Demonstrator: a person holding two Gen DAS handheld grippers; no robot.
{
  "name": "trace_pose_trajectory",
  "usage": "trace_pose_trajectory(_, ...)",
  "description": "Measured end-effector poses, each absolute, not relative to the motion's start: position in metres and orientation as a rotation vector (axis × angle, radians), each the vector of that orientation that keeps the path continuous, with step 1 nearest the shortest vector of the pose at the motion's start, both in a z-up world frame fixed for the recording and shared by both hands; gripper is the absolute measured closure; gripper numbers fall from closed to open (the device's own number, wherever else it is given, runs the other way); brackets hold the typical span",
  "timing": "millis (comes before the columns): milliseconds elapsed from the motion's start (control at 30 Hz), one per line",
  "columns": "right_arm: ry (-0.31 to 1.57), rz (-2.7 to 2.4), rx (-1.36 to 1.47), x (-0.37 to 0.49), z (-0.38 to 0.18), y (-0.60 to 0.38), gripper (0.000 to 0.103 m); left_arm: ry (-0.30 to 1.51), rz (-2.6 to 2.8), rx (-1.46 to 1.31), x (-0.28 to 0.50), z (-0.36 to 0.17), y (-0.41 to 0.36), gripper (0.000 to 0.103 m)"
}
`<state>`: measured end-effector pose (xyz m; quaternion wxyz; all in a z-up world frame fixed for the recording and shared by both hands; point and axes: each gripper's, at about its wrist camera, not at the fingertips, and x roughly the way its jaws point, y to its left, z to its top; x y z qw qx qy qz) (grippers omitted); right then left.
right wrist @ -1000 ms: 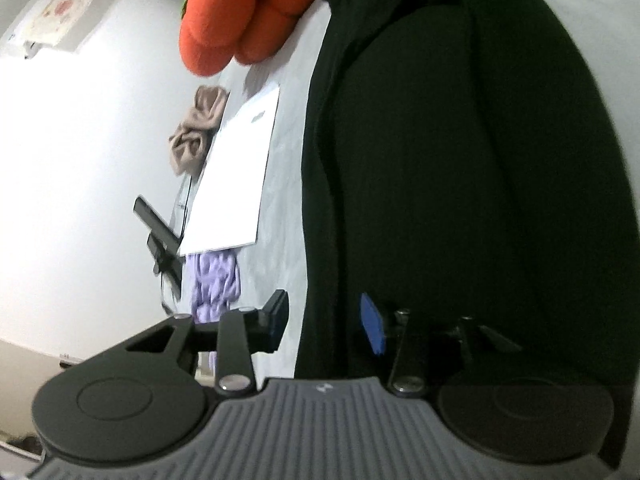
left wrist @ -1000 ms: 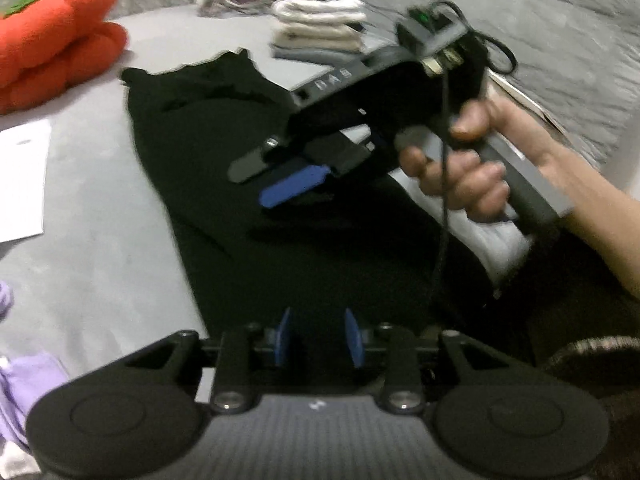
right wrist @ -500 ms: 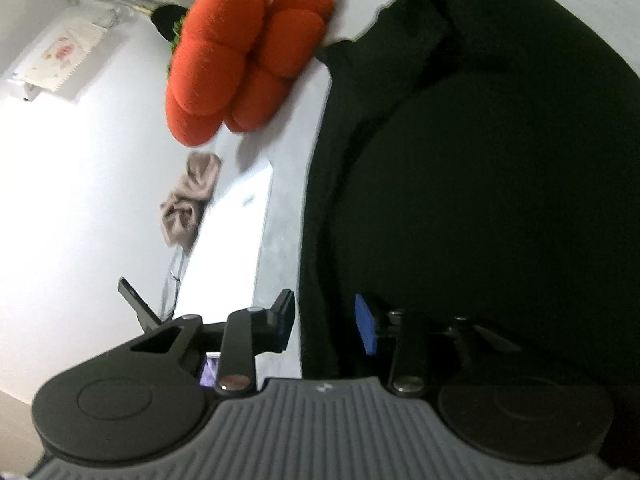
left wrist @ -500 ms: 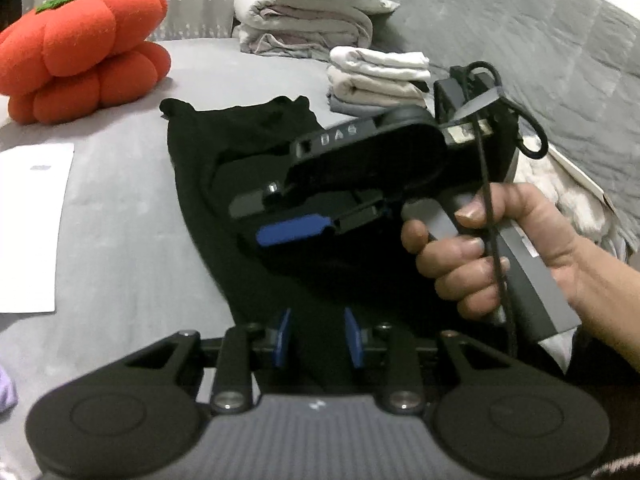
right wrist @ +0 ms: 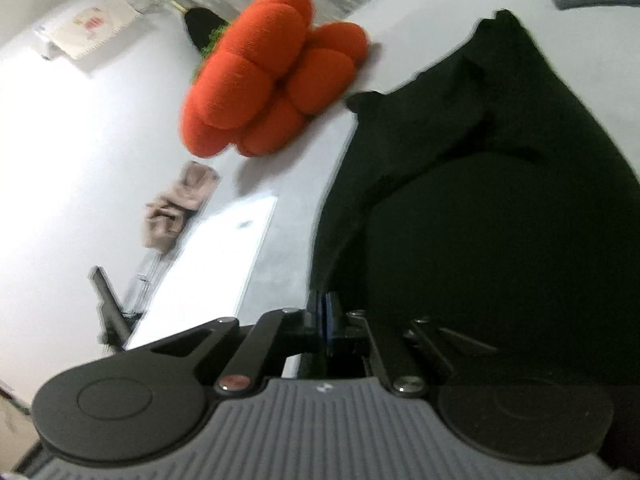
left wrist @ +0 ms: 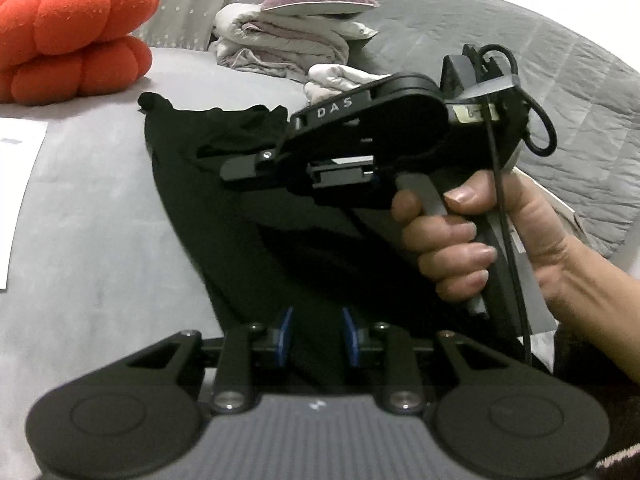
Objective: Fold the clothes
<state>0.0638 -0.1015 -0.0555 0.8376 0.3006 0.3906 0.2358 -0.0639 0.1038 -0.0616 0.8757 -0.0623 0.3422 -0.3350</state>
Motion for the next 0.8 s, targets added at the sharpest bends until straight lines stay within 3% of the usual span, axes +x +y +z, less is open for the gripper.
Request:
trace_pose_trajectory(133,0.895,0.452,0.687,0.066,-0.077,-0.110,0.098,0.711,-0.706,-0.130,-0.063,-0.062,0.108,0.075)
trace_pose_trajectory(433,0.880,0.434,0.879,0.088,-0.076,-0.127,0.070,0.698,-0.706,-0.130,-0.052,-0.059,0.109,0.075)
trace_pose_trajectory(567,0.859,0.401,0.868,0.112,-0.075,-0.119,0.069,0.679,-0.700,-0.133,-0.048,-0.055,0.112,0.075)
trace_pose_trajectory(667,0.852,0.394,0.819,0.122,-0.074,-0.107,0.076,0.670,-0.693,-0.145,-0.046,-0.052,0.116,0.075)
trace_pose_trajectory(733,0.856,0.383,0.759,0.126,-0.072,-0.099,0.101,0.669,-0.684,-0.147,-0.044,-0.052,0.118,0.075)
trace_pose_trajectory(800,0.831,0.357,0.712,0.122,-0.066,-0.099,0.101,0.670,-0.677,-0.146,-0.043,-0.052,0.118,0.075)
